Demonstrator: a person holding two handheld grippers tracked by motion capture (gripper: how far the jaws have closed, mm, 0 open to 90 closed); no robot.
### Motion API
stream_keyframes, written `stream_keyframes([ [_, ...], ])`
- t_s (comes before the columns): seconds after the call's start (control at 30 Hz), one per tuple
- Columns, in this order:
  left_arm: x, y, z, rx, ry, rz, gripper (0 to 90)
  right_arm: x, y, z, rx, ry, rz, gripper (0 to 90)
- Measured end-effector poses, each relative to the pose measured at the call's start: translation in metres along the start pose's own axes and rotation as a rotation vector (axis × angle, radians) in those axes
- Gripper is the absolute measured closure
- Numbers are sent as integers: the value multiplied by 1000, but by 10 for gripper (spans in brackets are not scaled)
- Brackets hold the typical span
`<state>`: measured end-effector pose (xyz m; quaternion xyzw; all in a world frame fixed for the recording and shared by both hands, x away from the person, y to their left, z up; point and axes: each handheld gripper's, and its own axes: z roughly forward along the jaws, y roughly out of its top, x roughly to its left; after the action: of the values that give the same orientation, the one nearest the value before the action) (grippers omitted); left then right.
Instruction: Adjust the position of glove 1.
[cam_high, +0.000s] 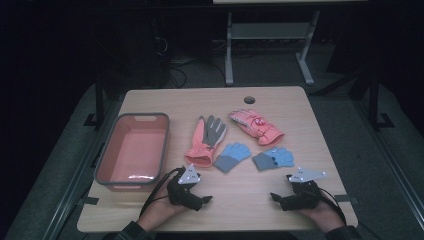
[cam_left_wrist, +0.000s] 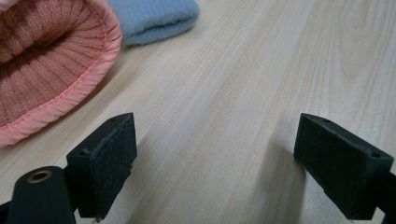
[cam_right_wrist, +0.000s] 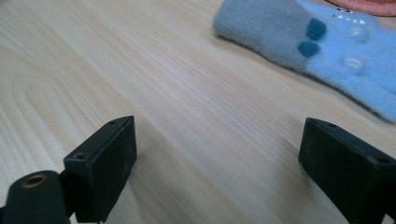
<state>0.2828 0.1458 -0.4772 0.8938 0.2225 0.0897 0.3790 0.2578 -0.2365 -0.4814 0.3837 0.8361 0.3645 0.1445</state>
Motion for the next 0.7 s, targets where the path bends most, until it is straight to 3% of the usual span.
stream_keyframes([
  [0.2,1,-1,-1,-2,-1,4,124,0,0,0,6,9,-12,96],
  [0.3,1,-2,-1,-3,2,5,124,-2,3,-3,29,16,-9,174],
  [0.53,2,-2,-3,-1,0,8,124,-3,15,-11,13,9,9,412],
  [0.57,2,-2,-3,-2,-2,8,124,-4,21,-12,8,-3,18,521],
  [0.7,4,-4,-4,-7,-8,7,124,-7,27,-13,3,-21,23,685],
])
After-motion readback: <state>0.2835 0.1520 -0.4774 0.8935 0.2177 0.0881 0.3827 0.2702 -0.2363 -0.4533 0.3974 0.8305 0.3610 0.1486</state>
